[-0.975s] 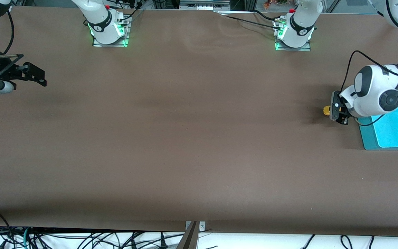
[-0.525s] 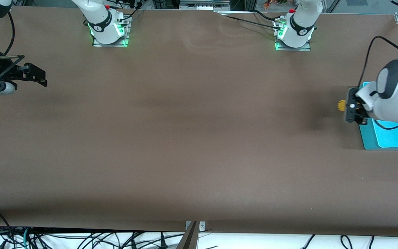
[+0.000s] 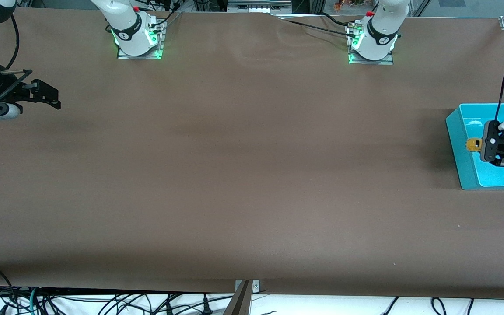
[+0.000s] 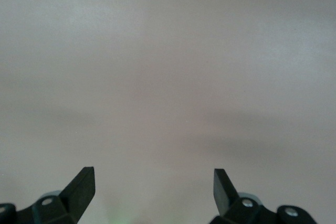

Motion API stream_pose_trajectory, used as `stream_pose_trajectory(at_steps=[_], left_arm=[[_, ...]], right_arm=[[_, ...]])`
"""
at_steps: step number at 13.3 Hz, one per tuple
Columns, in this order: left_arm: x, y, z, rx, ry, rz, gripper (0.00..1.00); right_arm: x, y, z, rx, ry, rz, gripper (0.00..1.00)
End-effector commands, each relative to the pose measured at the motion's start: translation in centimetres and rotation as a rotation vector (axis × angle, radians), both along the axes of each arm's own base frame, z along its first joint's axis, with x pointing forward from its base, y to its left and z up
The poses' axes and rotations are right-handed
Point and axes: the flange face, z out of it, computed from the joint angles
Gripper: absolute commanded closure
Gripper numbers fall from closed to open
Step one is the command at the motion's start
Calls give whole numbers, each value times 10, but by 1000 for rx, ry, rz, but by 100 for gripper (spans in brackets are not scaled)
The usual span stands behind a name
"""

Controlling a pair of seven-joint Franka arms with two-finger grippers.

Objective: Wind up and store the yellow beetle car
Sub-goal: 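Lift the car and lower it into the cyan bin with the left gripper, then open the left gripper to drop the car in the bin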

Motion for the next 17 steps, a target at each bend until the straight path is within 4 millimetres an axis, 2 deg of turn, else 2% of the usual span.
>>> stream_pose_trajectory(at_steps=[1, 3, 4, 5, 6, 9, 10, 12, 14, 17], left_arm=[[-3, 37, -17, -29, -9, 6, 89], [-2, 42, -12, -25, -18, 11, 88], [0, 43, -10, -30, -28, 19, 82], [0, 43, -10, -43, -32, 31, 48], [-1, 43, -10, -52, -31, 38, 0], [3, 35, 0, -48, -29, 32, 0], [6, 25, 12, -57, -19, 32, 0], [24, -3, 54, -93, -2, 30, 0], [43, -43, 106, -77, 38, 97, 0], [57, -110, 165, -47, 72, 222, 0]], right_arm=[[2, 1, 5, -3, 8, 1, 0], [2, 1, 5, -3, 8, 1, 0], [2, 1, 5, -3, 8, 1, 0], [2, 1, 5, -3, 8, 1, 0], [2, 1, 5, -3, 8, 1, 0], [2, 1, 5, -3, 8, 1, 0], [2, 1, 5, -3, 8, 1, 0], [2, 1, 4, -3, 8, 1, 0], [2, 0, 4, -3, 10, 0, 0], [2, 1, 4, -3, 10, 1, 0]])
